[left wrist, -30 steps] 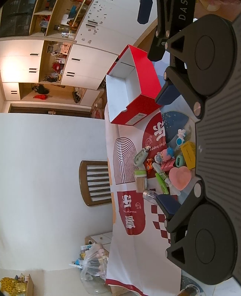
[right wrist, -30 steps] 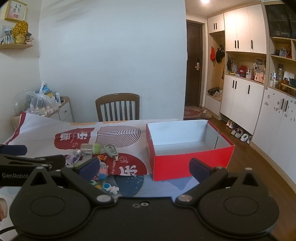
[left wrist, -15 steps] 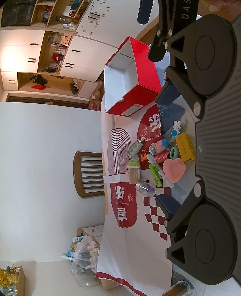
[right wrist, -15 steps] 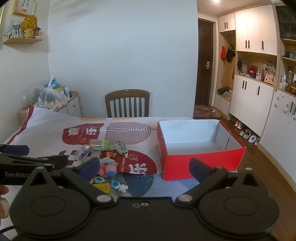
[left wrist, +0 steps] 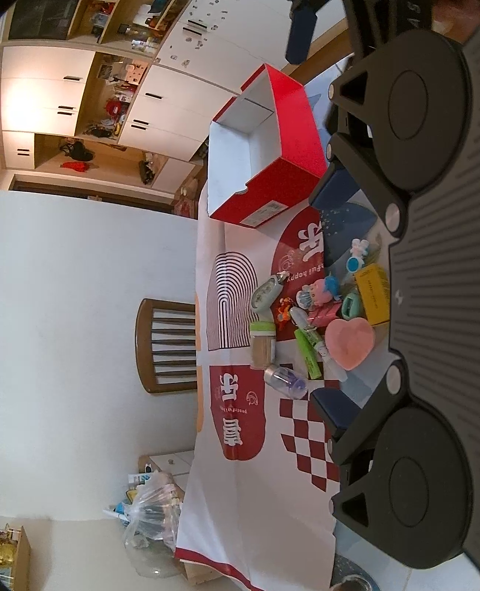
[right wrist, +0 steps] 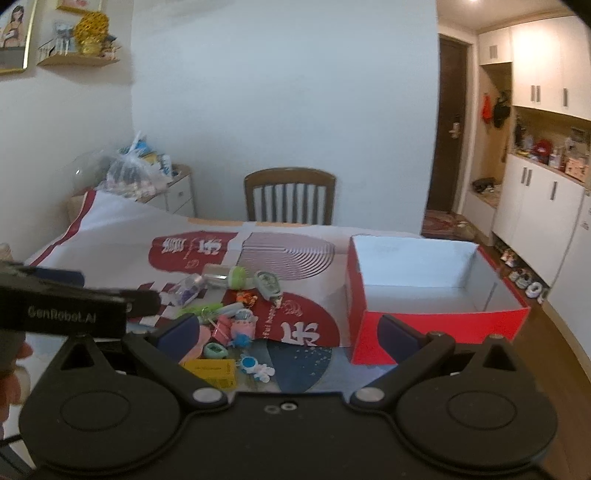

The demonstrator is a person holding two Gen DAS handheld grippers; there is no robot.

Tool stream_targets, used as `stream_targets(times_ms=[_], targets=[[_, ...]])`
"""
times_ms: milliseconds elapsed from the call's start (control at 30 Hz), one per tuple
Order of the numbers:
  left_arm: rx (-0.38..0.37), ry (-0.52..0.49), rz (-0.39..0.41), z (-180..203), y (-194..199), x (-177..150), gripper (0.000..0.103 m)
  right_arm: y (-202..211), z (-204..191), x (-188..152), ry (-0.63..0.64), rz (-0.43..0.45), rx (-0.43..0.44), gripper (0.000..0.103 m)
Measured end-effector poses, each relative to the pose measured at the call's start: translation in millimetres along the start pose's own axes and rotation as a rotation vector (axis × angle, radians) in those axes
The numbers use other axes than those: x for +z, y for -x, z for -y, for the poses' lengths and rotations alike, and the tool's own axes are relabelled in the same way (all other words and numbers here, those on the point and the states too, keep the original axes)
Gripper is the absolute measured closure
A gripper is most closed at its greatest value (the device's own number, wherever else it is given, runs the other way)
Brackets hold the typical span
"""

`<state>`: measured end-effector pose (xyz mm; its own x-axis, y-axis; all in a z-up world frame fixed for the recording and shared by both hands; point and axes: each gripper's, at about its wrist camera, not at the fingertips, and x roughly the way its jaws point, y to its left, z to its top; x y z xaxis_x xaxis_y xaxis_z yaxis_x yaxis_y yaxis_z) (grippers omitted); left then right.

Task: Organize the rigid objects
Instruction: 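Grasp the yellow box with the left tool while the right tool grasps the astronaut keychain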

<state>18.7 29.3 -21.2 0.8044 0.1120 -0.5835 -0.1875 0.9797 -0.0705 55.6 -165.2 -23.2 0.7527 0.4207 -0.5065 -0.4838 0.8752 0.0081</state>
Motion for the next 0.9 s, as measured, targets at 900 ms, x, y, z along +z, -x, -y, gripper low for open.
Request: stream_targets(times_ms=[900], targets=[[0.039,0.128,-0.351,-4,-141,-42,0.0,-157,17,-49,0.294,-0.252,0.28,0.022]])
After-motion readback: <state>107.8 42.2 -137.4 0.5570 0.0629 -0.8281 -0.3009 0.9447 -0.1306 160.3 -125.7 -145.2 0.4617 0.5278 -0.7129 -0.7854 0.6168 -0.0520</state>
